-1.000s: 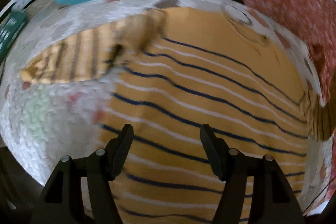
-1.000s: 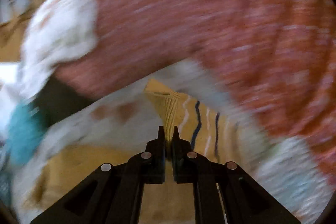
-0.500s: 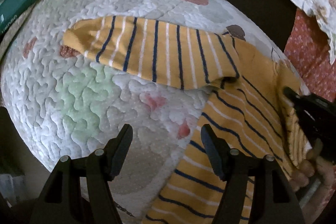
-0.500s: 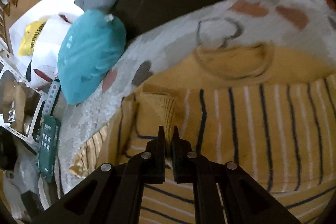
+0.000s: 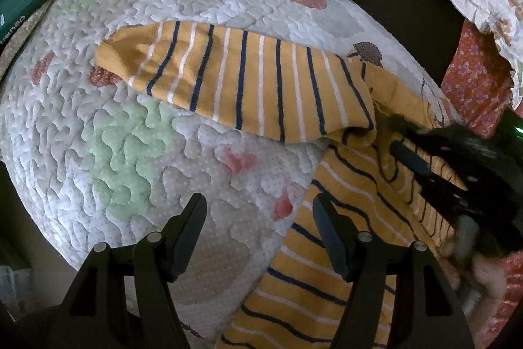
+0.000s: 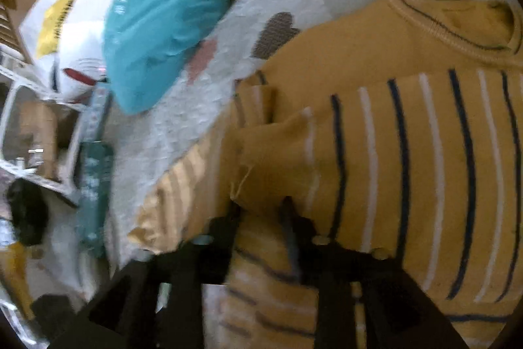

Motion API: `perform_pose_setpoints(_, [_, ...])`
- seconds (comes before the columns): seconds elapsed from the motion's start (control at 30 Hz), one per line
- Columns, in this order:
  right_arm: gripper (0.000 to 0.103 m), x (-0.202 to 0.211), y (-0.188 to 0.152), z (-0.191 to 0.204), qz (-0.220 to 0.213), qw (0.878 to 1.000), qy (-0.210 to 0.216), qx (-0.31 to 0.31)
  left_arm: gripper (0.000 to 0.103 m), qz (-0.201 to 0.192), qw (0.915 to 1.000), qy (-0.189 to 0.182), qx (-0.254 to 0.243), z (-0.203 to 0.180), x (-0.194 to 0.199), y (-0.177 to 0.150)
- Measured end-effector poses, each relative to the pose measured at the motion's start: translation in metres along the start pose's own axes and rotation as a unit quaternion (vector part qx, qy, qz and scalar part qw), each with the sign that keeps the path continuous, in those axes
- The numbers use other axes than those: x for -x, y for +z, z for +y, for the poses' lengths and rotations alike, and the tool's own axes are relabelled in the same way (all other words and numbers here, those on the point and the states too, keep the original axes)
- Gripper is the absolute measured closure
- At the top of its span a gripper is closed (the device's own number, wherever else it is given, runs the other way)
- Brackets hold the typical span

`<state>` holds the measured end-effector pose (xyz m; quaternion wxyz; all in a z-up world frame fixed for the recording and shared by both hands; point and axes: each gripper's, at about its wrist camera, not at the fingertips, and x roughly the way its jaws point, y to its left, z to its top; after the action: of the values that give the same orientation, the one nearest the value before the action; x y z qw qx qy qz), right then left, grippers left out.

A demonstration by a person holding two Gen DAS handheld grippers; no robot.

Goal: Fold small clothes

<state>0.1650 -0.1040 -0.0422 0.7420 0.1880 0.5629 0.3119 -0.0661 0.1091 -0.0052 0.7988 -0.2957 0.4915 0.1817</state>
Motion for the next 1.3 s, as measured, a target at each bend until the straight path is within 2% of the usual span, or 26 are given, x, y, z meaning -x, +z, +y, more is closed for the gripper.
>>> perform_pose_setpoints(0.03, [0.054, 0.012, -0.002, 0.002, -0.004, 1.0, 0.019, 0.005, 0.036, 0.0, 1.0, 0.002, -0.001, 0.0, 0.0, -0.001])
perform_pose_setpoints(0.13, [0.046, 0.064, -0.007, -0.002, -0.027, 0.999, 0.038, 0.024, 0.036, 0.007, 1.0, 0.007, -0.002, 0.001, -0.003, -0.002])
perform_pose_setpoints(0.2, [0.039, 0.103, -0.013, -0.014, -0.048, 0.998, 0.028, 0.023, 0.036, 0.008, 0.9999, 0.013, -0.005, 0.003, -0.004, -0.004])
perform_pose_setpoints(0.23, [0.036, 0.126, -0.018, -0.026, -0.061, 0.998, 0.008, 0.019, 0.036, 0.009, 0.9998, 0.015, -0.006, 0.005, -0.004, -0.005])
perform_pose_setpoints(0.33, [0.035, 0.189, -0.048, -0.075, -0.086, 0.993, -0.081, -0.002, 0.036, 0.011, 0.9997, 0.02, -0.01, 0.009, -0.003, -0.01])
perform_pose_setpoints(0.43, [0.034, 0.239, -0.104, -0.127, -0.098, 0.98, -0.167, -0.038, 0.036, 0.017, 0.9994, 0.024, -0.016, 0.013, -0.002, -0.019])
perform_pose_setpoints(0.53, [0.033, 0.255, -0.161, -0.158, -0.083, 0.977, -0.176, -0.088, 0.035, 0.045, 0.9986, 0.019, -0.023, 0.017, -0.005, -0.039])
perform_pose_setpoints(0.63, [0.033, 0.245, -0.205, -0.16, -0.061, 0.98, -0.164, -0.1, 0.031, 0.083, 0.996, 0.013, -0.03, 0.02, -0.01, -0.068])
perform_pose_setpoints(0.7, [0.032, 0.231, -0.223, -0.159, -0.044, 0.98, -0.163, -0.101, 0.029, 0.086, 0.9947, 0.024, -0.052, 0.016, -0.009, -0.084])
perform_pose_setpoints(0.73, [0.031, 0.221, -0.233, -0.156, -0.031, 0.979, -0.173, -0.099, 0.028, 0.084, 0.9937, 0.03, -0.068, 0.013, -0.008, -0.092])
perform_pose_setpoints(0.8, [0.026, 0.213, -0.245, -0.148, -0.033, 0.975, -0.204, -0.078, 0.024, 0.084, 0.9902, 0.046, -0.102, 0.008, -0.009, -0.108])
perform_pose_setpoints(0.87, [0.031, 0.206, -0.253, -0.135, -0.028, 0.972, -0.231, -0.037, 0.025, 0.09, 0.9866, 0.049, -0.127, 0.003, -0.008, -0.123])
perform_pose_setpoints(0.9, [0.057, 0.204, -0.254, -0.131, -0.019, 0.971, -0.235, -0.023, 0.042, 0.093, 0.9852, 0.045, -0.137, 0.002, -0.006, -0.127])
perform_pose_setpoints(0.93, [0.074, 0.204, -0.254, -0.129, -0.015, 0.971, -0.237, -0.013, 0.054, 0.097, 0.9827, 0.04, -0.153, -0.002, -0.003, -0.132])
perform_pose_setpoints(0.97, [0.086, 0.207, -0.253, -0.13, -0.009, 0.972, -0.232, -0.015, 0.082, 0.101, 0.9813, 0.037, -0.16, -0.004, -0.001, -0.135])
perform_pose_setpoints(1.0, [0.089, 0.212, -0.254, -0.136, -0.008, 0.976, -0.216, -0.027, 0.096, 0.106, 0.9793, 0.04, -0.168, -0.006, 0.002, -0.139])
perform_pose_setpoints(1.1, [0.095, 0.235, -0.256, -0.147, -0.012, 0.98, -0.191, -0.053, 0.1, 0.107, 0.9777, 0.047, -0.175, -0.006, 0.017, -0.153])
perform_pose_setpoints(1.3, [0.099, 0.261, -0.273, -0.153, -0.002, 0.977, -0.208, -0.039, 0.1, 0.113, 0.9798, 0.045, -0.159, 0.016, 0.043, -0.176])
